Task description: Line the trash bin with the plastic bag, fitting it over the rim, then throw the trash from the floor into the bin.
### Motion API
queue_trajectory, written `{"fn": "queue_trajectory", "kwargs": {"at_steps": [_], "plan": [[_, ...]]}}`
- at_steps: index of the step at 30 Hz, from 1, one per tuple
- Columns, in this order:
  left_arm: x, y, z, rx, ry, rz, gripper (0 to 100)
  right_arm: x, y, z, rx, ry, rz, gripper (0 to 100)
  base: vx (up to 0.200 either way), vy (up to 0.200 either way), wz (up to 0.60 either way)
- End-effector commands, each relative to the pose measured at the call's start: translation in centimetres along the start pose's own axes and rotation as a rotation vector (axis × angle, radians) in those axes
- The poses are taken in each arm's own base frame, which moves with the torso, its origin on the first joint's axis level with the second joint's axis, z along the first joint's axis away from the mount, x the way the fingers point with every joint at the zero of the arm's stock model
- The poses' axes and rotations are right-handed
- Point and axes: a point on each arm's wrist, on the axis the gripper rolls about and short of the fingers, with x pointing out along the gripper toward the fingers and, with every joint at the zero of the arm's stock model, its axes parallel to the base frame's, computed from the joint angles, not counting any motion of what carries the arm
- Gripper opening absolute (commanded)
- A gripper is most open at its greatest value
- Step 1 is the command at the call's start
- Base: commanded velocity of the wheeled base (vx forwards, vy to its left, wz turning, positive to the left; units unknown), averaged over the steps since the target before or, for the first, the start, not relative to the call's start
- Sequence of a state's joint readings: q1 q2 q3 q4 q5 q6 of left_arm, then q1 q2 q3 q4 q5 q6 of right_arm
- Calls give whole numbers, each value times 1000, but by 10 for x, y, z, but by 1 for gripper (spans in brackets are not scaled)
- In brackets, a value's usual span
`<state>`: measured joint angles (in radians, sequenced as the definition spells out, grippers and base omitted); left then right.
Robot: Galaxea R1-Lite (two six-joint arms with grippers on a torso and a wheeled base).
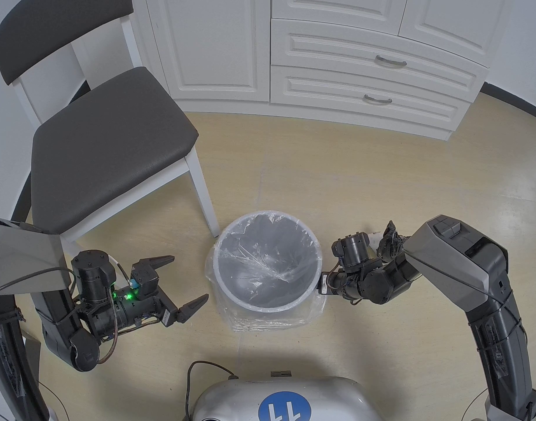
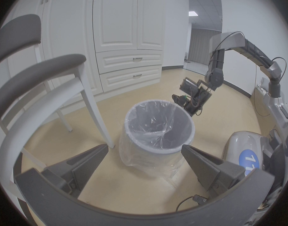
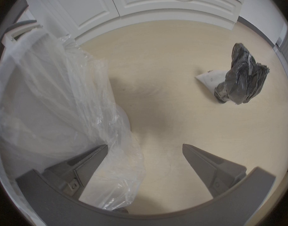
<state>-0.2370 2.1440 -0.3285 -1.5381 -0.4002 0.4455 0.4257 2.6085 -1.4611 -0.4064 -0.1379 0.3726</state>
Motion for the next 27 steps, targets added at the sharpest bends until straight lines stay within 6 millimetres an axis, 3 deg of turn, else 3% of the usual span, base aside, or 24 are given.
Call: {"fn": "queue_trajectory", "kwargs": {"at_steps": [1, 8, 16, 21, 23, 24, 27], "plan": [[-9, 3, 17, 24, -52, 22, 100, 0, 1, -8, -22, 39, -10, 100, 0, 0, 0], [-12, 5, 23, 28, -72, 33, 100, -11, -3, -19, -101, 91, -27, 100, 0, 0, 0], [-16, 7, 31, 25, -98, 43, 100, -43, -23, 6, -157, 21, -60, 100, 0, 0, 0], [-17, 7, 33, 28, -104, 46, 100, -30, -34, 16, -180, -101, -153, 100, 0, 0, 0], [-17, 7, 33, 27, -104, 46, 100, -23, -31, 22, -159, -159, -145, 100, 0, 0, 0], [-17, 7, 33, 28, -103, 45, 100, -9, -23, 29, -90, -260, -115, 100, 0, 0, 0], [-17, 6, 32, 26, -101, 44, 100, 2, -11, 29, -2, -311, -73, 100, 0, 0, 0]]}}
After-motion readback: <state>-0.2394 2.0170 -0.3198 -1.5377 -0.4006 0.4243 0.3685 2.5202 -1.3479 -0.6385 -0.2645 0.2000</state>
